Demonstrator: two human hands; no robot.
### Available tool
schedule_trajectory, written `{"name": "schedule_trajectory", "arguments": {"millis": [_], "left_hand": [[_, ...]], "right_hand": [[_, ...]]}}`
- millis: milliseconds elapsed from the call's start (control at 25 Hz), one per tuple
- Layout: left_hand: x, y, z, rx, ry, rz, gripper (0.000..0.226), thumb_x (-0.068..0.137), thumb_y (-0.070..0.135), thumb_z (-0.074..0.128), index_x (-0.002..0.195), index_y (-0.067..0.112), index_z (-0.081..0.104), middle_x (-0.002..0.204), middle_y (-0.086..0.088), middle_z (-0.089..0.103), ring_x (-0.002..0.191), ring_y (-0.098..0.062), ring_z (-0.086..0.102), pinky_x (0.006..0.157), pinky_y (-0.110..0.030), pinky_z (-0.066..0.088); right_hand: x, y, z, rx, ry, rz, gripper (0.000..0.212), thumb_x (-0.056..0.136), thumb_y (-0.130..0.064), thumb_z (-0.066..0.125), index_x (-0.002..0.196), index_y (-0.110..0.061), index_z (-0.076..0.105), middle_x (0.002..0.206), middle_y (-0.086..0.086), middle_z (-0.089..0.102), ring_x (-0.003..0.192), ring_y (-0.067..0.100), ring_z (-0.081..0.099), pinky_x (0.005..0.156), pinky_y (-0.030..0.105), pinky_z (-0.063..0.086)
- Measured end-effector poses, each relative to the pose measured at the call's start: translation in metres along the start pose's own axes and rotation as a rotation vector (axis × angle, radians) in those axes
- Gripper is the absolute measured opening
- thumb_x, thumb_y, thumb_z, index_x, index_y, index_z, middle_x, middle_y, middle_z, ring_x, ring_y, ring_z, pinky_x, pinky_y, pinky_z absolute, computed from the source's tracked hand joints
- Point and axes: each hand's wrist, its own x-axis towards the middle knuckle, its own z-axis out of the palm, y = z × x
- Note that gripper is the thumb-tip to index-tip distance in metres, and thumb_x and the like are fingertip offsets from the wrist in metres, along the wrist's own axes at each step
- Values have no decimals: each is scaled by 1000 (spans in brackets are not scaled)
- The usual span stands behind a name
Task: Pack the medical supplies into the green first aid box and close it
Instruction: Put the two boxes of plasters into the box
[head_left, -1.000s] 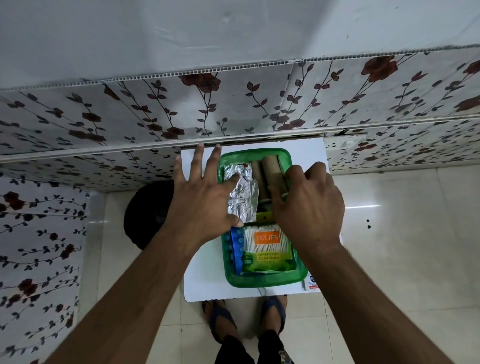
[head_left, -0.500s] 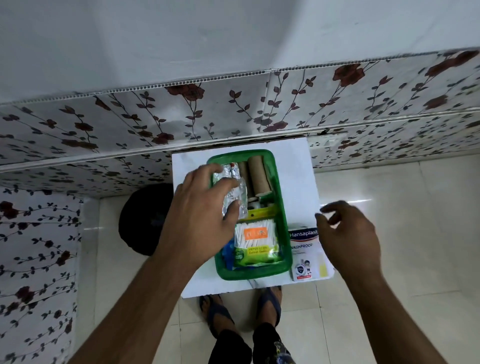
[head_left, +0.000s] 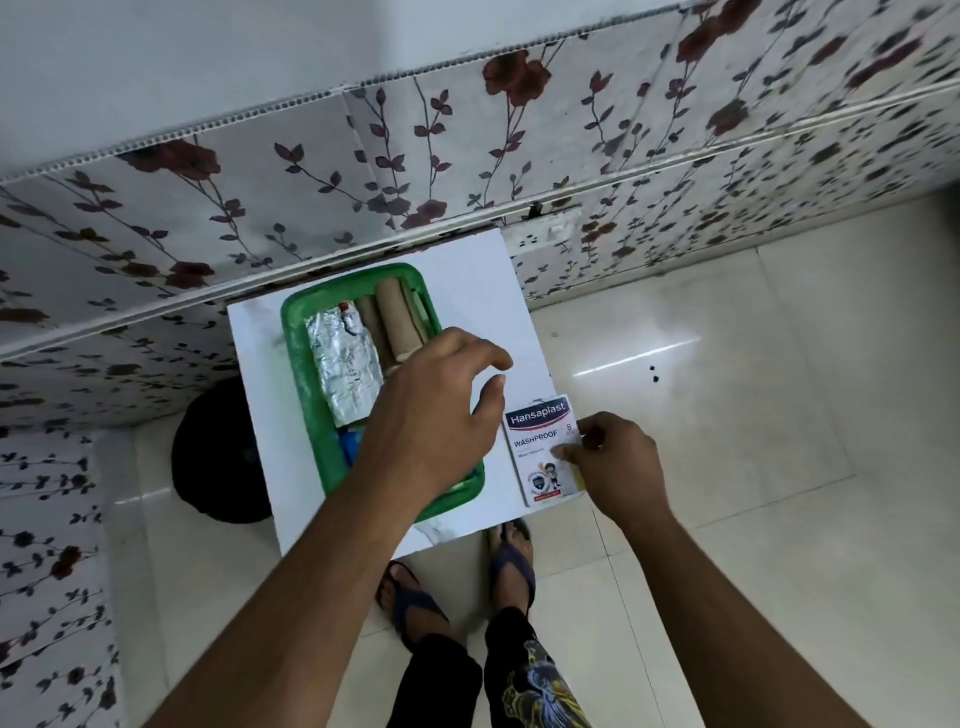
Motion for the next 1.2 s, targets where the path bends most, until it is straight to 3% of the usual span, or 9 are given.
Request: {"name": "schedule_trajectory", "arguments": {"millis": [200, 400, 560, 680, 800, 920, 1000, 1120, 1200], "left_hand": [[2, 9, 3, -122, 3, -57, 20, 89, 19, 59, 105, 22, 71, 102, 6, 69, 85, -7, 63, 76, -36, 55], [0, 21, -6, -369, -100, -273, 44, 94, 28, 58, 137, 30, 48, 111, 7, 65, 93, -6, 66, 76, -31, 58], [-10, 3, -34, -647, 34, -472, 40, 91, 8, 62, 120, 35, 58, 97, -1, 74, 79, -10, 73, 57, -26, 58], [-15, -39, -68, -480, 265, -576, 36, 89, 6, 64, 113, 33, 60, 104, -3, 66, 80, -14, 70, 45, -13, 50], [-8, -74, -75, -324, 337, -573, 35, 89, 7, 65, 118, 25, 59, 103, -2, 61, 87, -22, 68, 44, -9, 45], [4, -92, -66, -27, 304, -429, 44, 87, 17, 68, 129, 17, 56, 111, -5, 62, 94, -25, 65, 75, -32, 57], [6, -99, -64, 154, 272, -377, 52, 86, 30, 69, 134, 18, 54, 124, -10, 54, 113, -28, 55, 96, -43, 49], [-5, -104, -69, 375, 219, -286, 58, 83, 49, 66, 133, 23, 57, 138, -10, 45, 129, -33, 35, 105, -50, 37], [-11, -108, -67, 506, 32, -246, 62, 80, 57, 64, 135, 30, 54, 153, -10, 31, 140, -36, 20, 109, -58, 27]], "right_hand": [[-2, 3, -28, 293, -12, 56, 9, 79, -11, 76, 87, -13, 72, 86, 2, 76, 83, 25, 73, 80, 45, 59], [-30, -40, -62, 751, -155, -46, 20, 86, 4, 65, 105, 0, 65, 94, 14, 78, 85, 31, 75, 77, 45, 61], [-49, -80, -52, 795, -290, -105, 20, 86, 1, 66, 107, -2, 64, 96, 14, 77, 85, 33, 75, 74, 44, 62], [-53, -99, -37, 790, -281, -103, 17, 87, 0, 66, 103, -3, 66, 101, 12, 77, 87, 30, 75, 73, 47, 62], [-58, -106, -25, 764, -303, -100, 14, 87, 0, 66, 101, -4, 67, 101, 13, 76, 87, 28, 75, 72, 46, 62], [-60, -106, -14, 710, -289, -90, 13, 87, -2, 67, 99, -7, 67, 99, 9, 77, 89, 29, 75, 75, 47, 60], [-61, -105, -11, 660, -242, -92, 14, 86, -3, 69, 99, -9, 67, 95, 7, 78, 88, 28, 75, 75, 47, 60], [-65, -109, -11, 579, -138, -114, 18, 83, -4, 73, 99, -11, 66, 87, 6, 78, 78, 22, 76, 62, 35, 60], [-68, -114, -14, 526, -79, -144, 24, 82, -6, 75, 102, -14, 65, 86, 6, 77, 72, 16, 75, 55, 26, 57]]}}
